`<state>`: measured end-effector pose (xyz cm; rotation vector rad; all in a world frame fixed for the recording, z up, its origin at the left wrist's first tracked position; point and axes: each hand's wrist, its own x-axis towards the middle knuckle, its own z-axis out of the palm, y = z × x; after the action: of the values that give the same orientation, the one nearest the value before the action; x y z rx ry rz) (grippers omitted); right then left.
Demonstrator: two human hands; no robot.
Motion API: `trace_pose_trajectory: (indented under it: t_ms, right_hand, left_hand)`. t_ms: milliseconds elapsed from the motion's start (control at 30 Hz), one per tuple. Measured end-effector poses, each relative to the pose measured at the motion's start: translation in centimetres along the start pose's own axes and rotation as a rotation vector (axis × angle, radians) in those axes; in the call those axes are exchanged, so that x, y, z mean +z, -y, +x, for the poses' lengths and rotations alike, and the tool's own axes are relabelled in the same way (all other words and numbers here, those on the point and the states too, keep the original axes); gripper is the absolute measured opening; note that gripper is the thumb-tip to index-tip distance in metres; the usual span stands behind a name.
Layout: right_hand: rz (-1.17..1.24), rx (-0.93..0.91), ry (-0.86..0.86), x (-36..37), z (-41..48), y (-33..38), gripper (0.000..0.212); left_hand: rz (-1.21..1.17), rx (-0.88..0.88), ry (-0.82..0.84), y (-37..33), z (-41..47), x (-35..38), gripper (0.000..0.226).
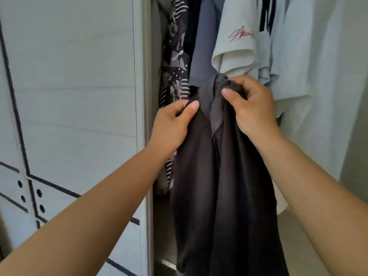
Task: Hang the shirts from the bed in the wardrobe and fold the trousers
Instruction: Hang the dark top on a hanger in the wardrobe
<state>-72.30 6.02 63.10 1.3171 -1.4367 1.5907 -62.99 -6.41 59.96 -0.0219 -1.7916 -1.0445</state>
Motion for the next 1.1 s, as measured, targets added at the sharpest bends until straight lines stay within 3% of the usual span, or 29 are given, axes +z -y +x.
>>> trace_pose_trajectory:
  t_ms: [200,333,433,600,667,867,1100]
  right_hand:
    - [0.028,0.094,0.098,-4.9,1.2,-1.8,0.034]
    - [-0.072,0.131,0.061,-6.9,2.5,-3.2,0.035]
    - [-0.091,0.175,0.017,-8.7,2.9,-4.5,0.035]
    - [-0.153,0.193,-0.003,-11.9,4.5,-5.7,0.023]
    - [-0.142,0.212,-0.036,-13.2,5.2,-6.1,0.021]
    - [-0.089,0.202,-0.107,-17.6,6.7,-6.5,0.011]
    - [-0.069,0.134,-0.097,-22.7,9.0,-6.5,0.013]
  left_hand:
    - [-0.196,-0.181,-0.084,-2.0,2.5,7.0,0.016]
    - [-0.453,-0.341,0.083,-3.4,4.2,10.5,0.015]
    - [-0.477,-0.406,0.152,-3.6,5.1,12.5,0.028]
    - [-0.470,-0.180,0.405,-3.0,5.8,14.8,0.023]
    - [-0.443,-0.079,0.437,-3.1,5.9,15.9,0.035]
    - [-0.321,0.192,0.399,-4.6,5.9,20.2,0.061]
    - [-0.236,0.330,0.199,-7.7,7.1,25.6,0.053]
